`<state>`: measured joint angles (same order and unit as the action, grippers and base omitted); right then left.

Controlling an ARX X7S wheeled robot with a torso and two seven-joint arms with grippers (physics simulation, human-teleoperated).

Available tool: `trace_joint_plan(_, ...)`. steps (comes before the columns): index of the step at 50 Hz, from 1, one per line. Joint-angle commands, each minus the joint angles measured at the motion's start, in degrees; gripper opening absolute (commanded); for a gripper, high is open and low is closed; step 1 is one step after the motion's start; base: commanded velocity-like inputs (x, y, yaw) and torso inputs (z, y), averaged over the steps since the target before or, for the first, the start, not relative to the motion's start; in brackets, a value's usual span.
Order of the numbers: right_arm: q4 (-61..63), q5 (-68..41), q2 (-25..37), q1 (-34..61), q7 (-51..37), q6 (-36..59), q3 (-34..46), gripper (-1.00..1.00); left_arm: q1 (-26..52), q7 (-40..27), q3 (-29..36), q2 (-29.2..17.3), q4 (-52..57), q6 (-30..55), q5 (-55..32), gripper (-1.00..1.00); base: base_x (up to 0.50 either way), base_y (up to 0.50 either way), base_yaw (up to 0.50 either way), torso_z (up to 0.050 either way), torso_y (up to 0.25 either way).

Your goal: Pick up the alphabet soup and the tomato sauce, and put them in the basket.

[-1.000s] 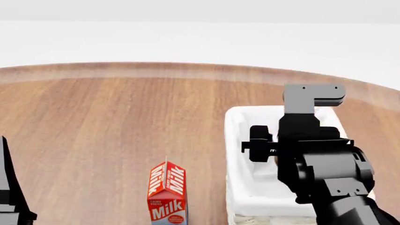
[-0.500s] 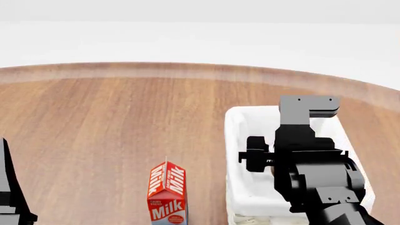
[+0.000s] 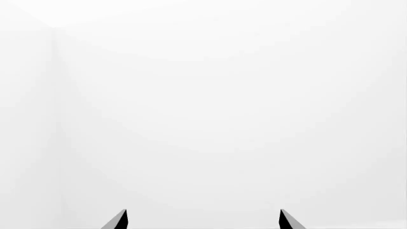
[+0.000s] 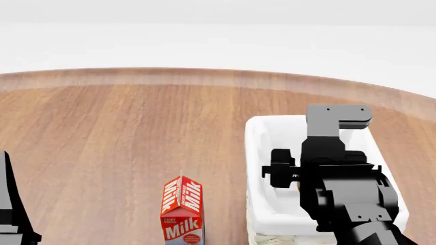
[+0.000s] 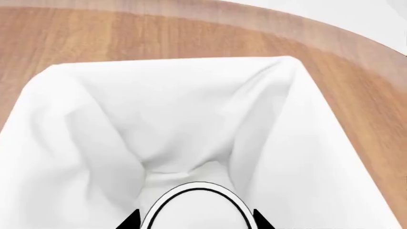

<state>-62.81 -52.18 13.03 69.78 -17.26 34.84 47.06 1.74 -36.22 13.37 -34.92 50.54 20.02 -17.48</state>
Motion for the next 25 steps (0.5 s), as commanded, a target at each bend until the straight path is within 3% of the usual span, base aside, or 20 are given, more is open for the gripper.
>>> trace_joint_plan(1, -0.46, 2.93, -0.12, 0.66, 0.56, -0.08, -0.02, -1.00, -0.03, -0.06, 0.16, -0.04, -0.16, -0.16, 0.04, 1.00, 0.00, 0.00, 0.00, 0.000, 0.000)
trace_joint_plan(2, -1.43, 3.16, -0.45, 0.98, 0.94, -0.40, 0.09, -1.00, 0.03, -0.07, 0.15, -0.05, -0.08, -0.06, -0.05, 1.00, 0.00, 0.00, 0.00, 0.000, 0.000)
trace_joint_plan(3, -2.07, 3.24, -0.67, 1.15, 1.18, -0.70, 0.08, 1.00, 0.08, -0.11, 0.18, -0.05, -0.04, 0.03, -0.03, 1.00, 0.00, 0.00, 0.00, 0.000, 0.000)
trace_joint_plan(25, 1.38, 3.27, 0.01, 0.82, 0.73, -1.75, -0.23, 1.00, 0.14, -0.18, 0.43, -0.08, -0.32, -0.23, -0.13, 1.00, 0.00, 0.00, 0.00, 0.000, 0.000)
